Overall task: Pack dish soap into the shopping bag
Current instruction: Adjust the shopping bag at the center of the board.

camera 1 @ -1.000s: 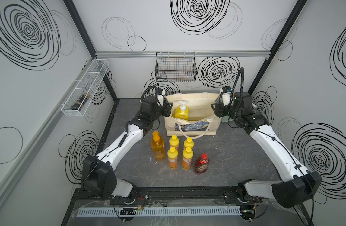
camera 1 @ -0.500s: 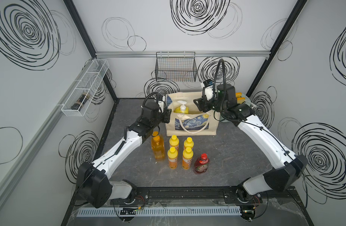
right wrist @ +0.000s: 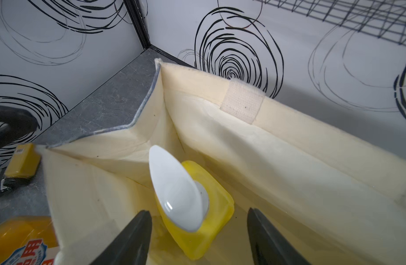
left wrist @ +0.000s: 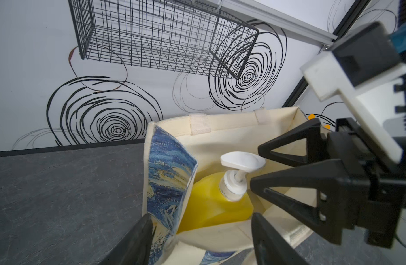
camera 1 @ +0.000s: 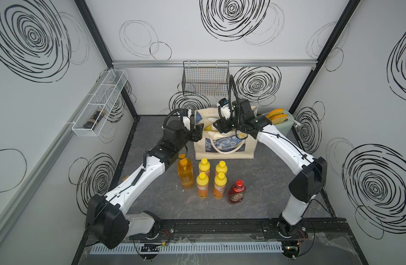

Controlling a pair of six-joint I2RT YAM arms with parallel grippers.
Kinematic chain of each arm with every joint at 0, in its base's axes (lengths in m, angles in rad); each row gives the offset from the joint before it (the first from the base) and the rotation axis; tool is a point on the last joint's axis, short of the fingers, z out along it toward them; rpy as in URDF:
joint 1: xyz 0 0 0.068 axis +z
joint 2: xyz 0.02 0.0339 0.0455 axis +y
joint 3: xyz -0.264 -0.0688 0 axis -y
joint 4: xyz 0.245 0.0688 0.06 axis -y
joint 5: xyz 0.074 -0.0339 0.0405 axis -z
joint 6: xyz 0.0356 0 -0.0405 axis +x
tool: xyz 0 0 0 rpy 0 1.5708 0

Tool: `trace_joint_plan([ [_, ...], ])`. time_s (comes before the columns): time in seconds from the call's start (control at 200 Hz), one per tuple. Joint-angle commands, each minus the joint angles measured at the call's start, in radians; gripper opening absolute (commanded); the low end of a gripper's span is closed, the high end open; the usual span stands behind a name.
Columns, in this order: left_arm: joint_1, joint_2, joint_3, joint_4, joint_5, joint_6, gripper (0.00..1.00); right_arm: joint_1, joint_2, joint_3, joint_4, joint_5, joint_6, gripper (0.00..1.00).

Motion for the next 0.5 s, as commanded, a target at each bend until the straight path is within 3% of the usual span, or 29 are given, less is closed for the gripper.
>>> trace_joint_plan([
  [0.0, 0.006, 0.036, 0.015, 0.042, 0.013, 0.000, 0.72, 0.020, 0.016, 0.023, -0.092, 0.022, -0.021, 0.74],
  [0.19, 0.003, 0.041, 0.009, 0.051, 0.011, -0.007, 0.82, 0.073, -0.074, -0.149, -0.114, 0.054, 0.018, 0.76],
  [0.29, -0.004, 0.055, 0.008, 0.047, 0.017, -0.012, 0.83, 0.079, -0.106, -0.177, -0.130, 0.068, 0.028, 0.78],
  [0.39, -0.014, 0.070, -0.005, 0.037, 0.021, -0.011, 0.75, 0.077, -0.119, -0.177, -0.132, 0.116, 0.040, 0.78],
  [0.495, -0.018, 0.070, -0.040, 0.025, 0.006, -0.005, 0.56, 0.060, -0.133, -0.193, -0.112, 0.119, 0.042, 0.78],
])
